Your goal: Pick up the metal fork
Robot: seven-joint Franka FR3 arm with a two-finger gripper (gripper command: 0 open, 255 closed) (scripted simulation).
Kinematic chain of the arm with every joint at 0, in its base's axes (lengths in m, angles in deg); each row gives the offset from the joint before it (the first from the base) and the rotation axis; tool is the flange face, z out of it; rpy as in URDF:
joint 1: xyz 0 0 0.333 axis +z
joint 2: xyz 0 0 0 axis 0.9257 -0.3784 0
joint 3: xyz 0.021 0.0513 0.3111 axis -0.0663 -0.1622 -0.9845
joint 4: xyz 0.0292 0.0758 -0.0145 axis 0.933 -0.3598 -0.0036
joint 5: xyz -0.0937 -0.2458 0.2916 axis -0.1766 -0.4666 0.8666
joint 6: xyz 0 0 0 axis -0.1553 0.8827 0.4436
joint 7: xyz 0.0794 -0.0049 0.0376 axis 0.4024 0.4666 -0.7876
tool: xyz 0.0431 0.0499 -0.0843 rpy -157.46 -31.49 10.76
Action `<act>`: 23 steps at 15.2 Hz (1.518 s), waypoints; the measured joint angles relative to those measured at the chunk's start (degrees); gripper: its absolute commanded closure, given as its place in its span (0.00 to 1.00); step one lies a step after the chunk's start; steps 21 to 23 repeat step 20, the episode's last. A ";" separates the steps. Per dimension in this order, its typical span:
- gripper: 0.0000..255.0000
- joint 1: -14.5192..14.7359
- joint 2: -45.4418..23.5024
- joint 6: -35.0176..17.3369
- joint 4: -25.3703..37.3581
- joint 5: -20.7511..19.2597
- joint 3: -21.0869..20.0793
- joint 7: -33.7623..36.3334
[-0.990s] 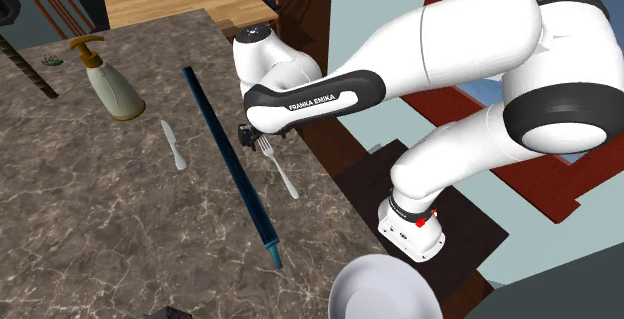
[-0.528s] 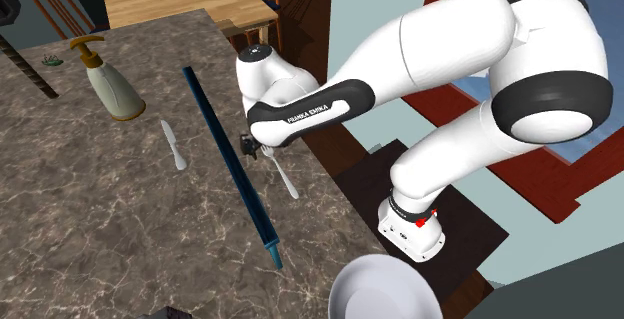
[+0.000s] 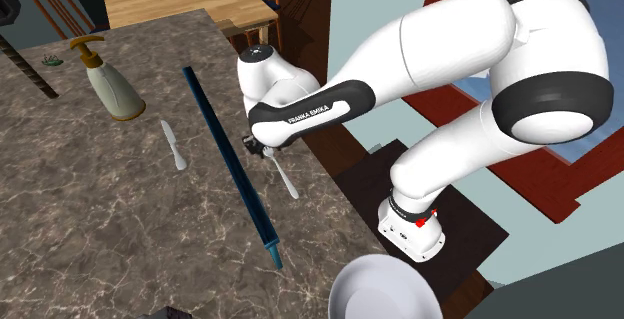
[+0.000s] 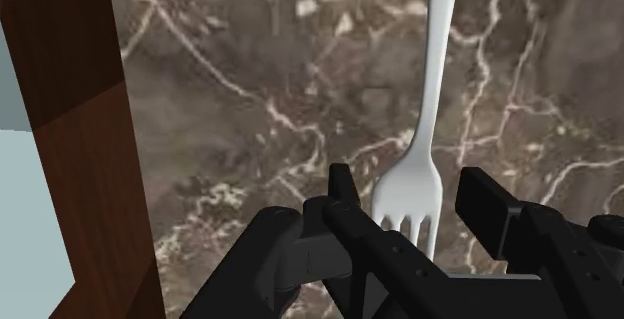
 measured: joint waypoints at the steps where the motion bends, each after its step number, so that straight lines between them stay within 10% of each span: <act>1: 1.00 0.00 0.07 0.03 0.00 0.01 0.05 0.00; 23: 1.00 1.00 5.32 12.59 7.23 0.31 3.58 -1.11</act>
